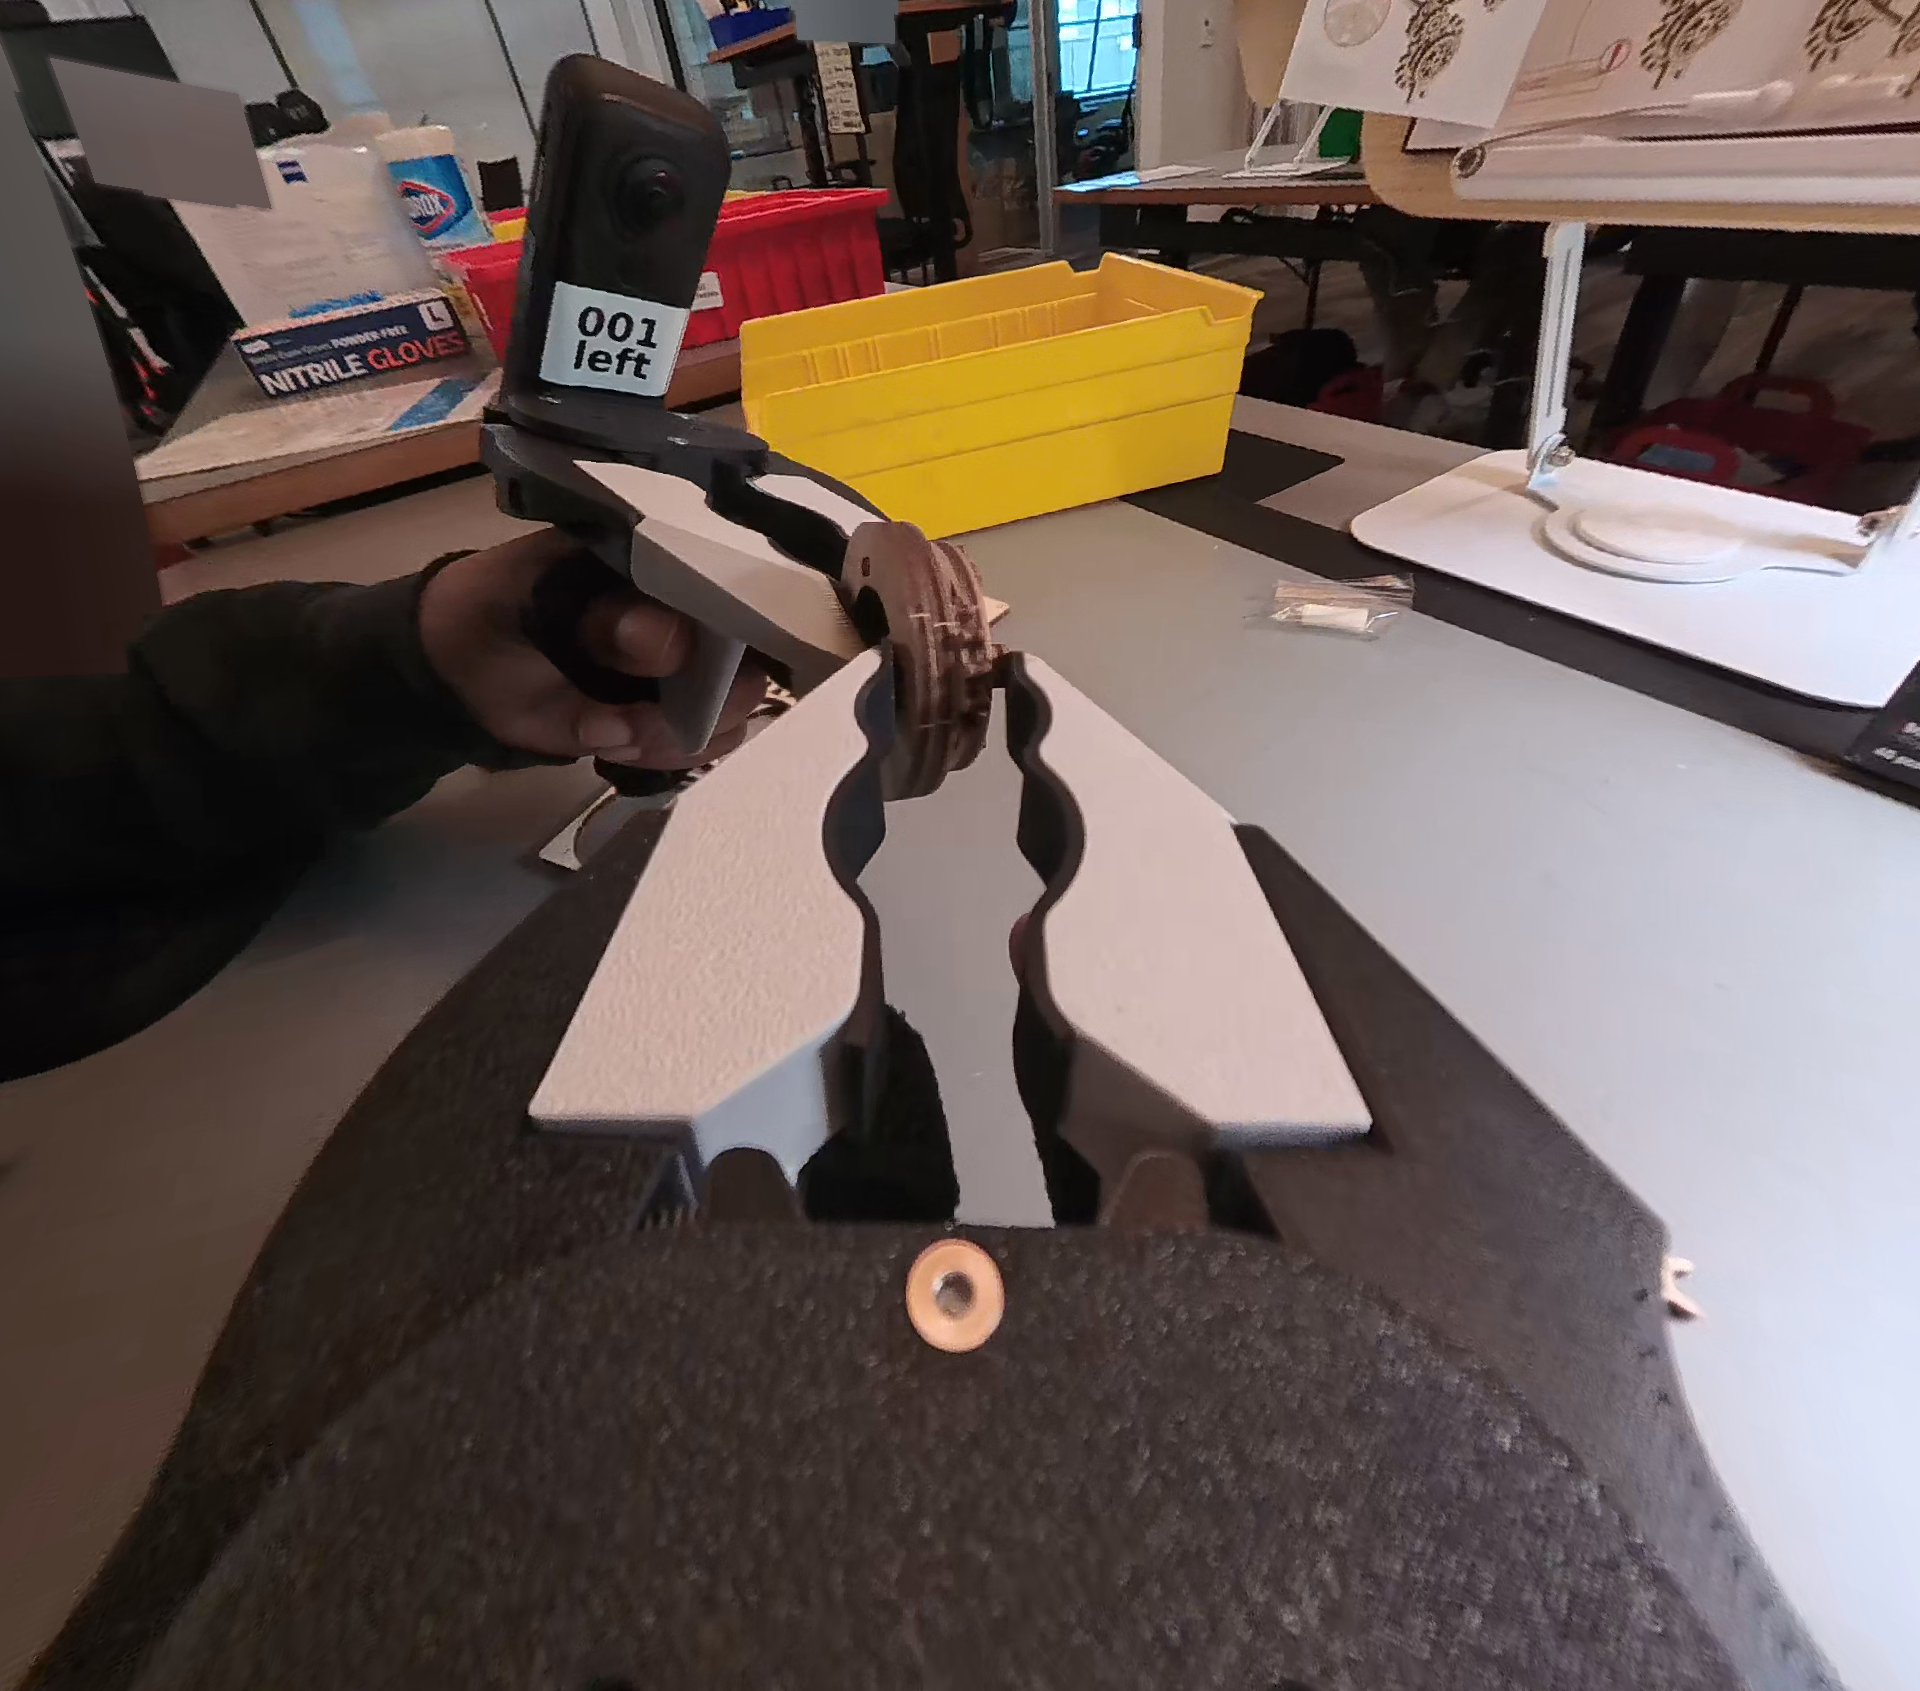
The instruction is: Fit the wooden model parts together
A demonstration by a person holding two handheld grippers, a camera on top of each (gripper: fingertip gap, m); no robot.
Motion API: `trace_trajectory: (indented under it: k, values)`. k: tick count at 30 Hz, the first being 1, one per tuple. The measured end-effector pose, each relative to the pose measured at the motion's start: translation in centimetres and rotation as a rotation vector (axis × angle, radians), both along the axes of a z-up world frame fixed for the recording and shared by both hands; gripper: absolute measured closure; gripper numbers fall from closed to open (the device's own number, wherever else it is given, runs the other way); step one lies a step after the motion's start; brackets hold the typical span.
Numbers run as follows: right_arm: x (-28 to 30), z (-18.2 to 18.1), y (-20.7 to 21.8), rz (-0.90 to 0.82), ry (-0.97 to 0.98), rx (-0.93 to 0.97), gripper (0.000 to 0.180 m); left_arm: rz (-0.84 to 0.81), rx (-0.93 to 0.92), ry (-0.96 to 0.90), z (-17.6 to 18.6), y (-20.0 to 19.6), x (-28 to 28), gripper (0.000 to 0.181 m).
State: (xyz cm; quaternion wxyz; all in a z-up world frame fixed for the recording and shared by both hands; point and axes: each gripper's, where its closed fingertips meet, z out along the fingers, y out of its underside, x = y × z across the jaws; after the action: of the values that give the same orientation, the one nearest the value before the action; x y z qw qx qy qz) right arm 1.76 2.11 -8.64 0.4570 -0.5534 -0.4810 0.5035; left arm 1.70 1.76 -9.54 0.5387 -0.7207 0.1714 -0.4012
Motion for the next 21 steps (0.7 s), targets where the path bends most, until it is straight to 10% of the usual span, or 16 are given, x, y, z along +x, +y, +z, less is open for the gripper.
trace_trajectory:
  k: [13,21]
  values:
    - [0.8,2.6,-1.8,-0.019,0.143,0.395,0.161,-0.019,0.312,0.185,2.5,-1.5,0.6,0.160]
    - [1.6,2.9,-1.6,-0.160,0.077,0.933,0.162,-0.128,0.010,-0.142,1.3,-1.0,0.7,0.150]
